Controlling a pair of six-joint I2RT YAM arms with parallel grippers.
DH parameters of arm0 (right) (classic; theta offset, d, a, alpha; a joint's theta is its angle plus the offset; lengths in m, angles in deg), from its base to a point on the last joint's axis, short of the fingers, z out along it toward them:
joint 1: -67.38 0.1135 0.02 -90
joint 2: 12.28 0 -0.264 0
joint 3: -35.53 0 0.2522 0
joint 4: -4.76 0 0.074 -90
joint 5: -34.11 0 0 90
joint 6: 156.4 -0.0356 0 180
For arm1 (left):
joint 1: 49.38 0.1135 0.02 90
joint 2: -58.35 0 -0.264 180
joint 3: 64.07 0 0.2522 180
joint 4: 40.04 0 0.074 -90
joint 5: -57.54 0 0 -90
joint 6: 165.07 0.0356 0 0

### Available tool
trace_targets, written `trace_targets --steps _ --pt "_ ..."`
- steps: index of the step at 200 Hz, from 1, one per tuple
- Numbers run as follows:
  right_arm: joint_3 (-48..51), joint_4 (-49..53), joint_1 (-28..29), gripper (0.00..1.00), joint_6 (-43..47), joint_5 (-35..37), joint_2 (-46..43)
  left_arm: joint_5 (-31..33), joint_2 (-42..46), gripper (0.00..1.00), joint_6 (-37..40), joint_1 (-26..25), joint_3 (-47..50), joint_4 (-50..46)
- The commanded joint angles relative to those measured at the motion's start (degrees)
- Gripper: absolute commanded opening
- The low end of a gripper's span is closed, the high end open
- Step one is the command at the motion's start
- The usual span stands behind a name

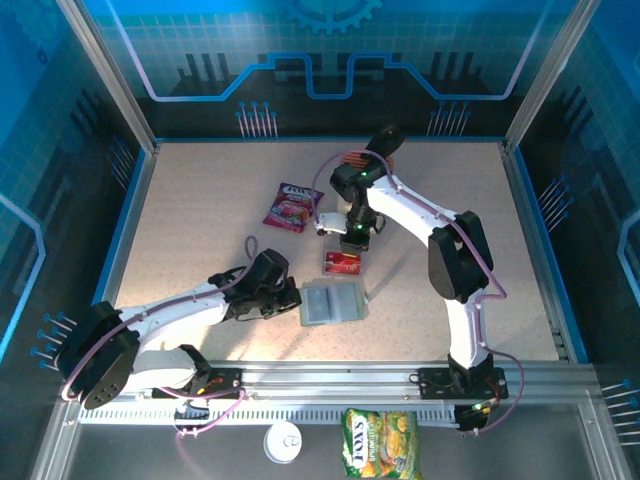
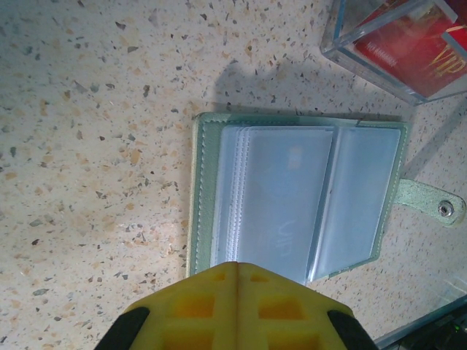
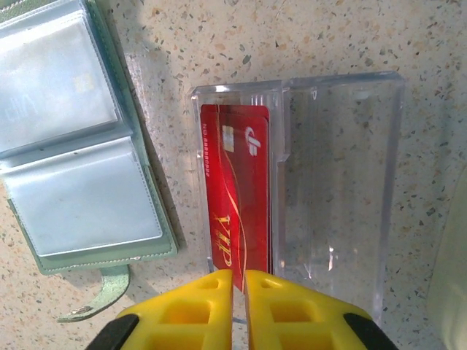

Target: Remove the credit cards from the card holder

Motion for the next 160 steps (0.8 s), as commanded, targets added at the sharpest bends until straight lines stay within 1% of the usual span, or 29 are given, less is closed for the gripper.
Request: trace_targets --steps 1,32,56,96,160 --pt "1.3 2.1 -0.6 0.13 -2.0 0.0 -3.8 -0.1 -1.2 0.0 -0.9 0.4 0.8 0.6" --pt "4.6 0.1 -0.2 0.14 -5.0 0.0 -7.7 -0.7 -2.8 0.0 -0.8 0.5 0.8 1.8" --pt "8.4 -3.2 0.7 0.15 -9.8 -0.8 -10.8 -1.2 -4.2 0.0 -0.6 0.4 0.5 2.6" --pt "16.3 -11.5 2.6 0.19 -24.3 -2.9 -16.1 -2.1 -6.6 0.0 -0.3 0.4 -0.2 3.6" --pt "33.6 -27.5 8.4 0.19 -47.3 -4.6 -25.8 -3.4 -10.2 0.0 -0.4 0.4 -0.6 4.6"
